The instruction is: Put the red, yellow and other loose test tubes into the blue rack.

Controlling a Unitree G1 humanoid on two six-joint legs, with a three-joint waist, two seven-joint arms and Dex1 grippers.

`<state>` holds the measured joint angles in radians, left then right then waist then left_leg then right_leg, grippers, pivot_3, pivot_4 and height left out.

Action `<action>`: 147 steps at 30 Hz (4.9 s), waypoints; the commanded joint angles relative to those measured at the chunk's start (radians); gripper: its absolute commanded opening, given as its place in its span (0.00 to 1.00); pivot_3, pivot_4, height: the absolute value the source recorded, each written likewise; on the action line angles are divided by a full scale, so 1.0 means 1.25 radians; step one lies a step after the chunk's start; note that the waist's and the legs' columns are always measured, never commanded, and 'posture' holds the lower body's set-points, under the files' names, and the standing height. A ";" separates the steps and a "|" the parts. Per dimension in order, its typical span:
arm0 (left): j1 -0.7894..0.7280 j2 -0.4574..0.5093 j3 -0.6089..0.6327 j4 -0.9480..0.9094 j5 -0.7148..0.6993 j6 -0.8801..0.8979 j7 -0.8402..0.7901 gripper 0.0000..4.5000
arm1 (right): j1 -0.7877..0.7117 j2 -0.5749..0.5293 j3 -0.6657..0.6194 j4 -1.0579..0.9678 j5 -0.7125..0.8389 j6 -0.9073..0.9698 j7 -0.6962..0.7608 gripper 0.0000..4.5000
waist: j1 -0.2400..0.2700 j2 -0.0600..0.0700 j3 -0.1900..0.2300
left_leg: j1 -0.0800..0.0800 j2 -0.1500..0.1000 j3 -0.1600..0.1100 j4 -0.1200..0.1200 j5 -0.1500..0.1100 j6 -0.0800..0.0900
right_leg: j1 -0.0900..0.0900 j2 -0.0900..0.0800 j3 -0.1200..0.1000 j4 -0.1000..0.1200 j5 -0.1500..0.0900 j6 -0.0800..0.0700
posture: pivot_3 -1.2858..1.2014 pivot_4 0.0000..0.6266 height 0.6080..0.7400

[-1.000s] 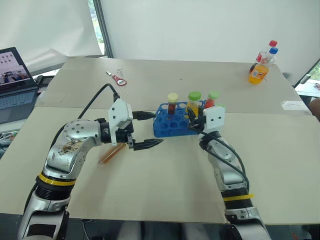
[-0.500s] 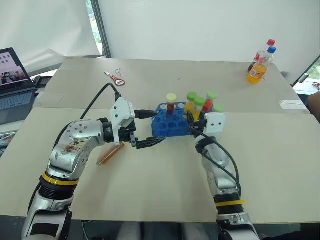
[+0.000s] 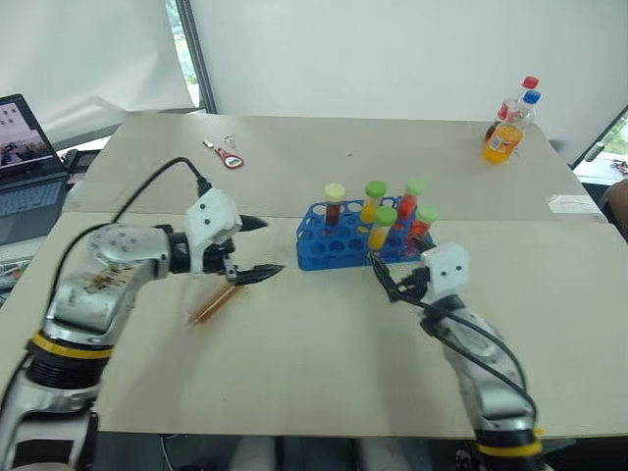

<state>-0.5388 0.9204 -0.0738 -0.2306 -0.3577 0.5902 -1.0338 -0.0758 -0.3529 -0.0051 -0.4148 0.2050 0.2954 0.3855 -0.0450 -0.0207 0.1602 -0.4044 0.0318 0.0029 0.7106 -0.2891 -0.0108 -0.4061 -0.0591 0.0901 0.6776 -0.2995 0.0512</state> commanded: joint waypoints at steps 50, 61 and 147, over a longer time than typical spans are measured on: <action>-0.277 -0.003 -0.419 0.132 0.177 0.461 -0.052 0.19 | -0.149 -0.477 -0.113 -0.260 0.509 0.389 0.375 1.00 | 0.026 -0.004 0.004 | -0.002 0.000 -0.002 0.003 0.001 0.002 | 0.001 0.000 -0.002 0.001 0.000 0.000 | 0.52 0.24 0.87; -0.350 -0.209 -0.138 0.223 0.005 0.137 -0.119 0.19 | -0.022 -0.514 -0.279 -0.295 0.506 0.386 0.370 1.00 | 0.047 -0.005 0.004 | -0.005 0.000 -0.002 0.006 0.001 0.002 | 0.001 -0.001 -0.005 0.000 0.000 0.000 | 0.52 0.24 0.87; 0.004 -0.207 0.057 0.229 0.147 -0.312 0.032 0.99 | 0.044 -0.606 -0.348 -0.082 0.381 0.261 0.258 1.00 | 0.029 -0.004 0.004 | -0.002 -0.001 -0.003 0.004 0.002 0.004 | 0.003 -0.001 -0.003 0.001 0.000 0.000 | 0.52 0.24 0.87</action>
<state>-0.5460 0.6362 -0.0237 0.1239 -0.1840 0.1960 -1.0008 -0.0040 -1.0955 -0.4369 -0.5479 0.7206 0.6838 0.6428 -0.0092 -0.0261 0.1648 -0.4060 0.0308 -0.0010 0.7145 -0.2860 -0.0057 -0.4021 -0.0600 0.0859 0.6779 -0.2996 0.0507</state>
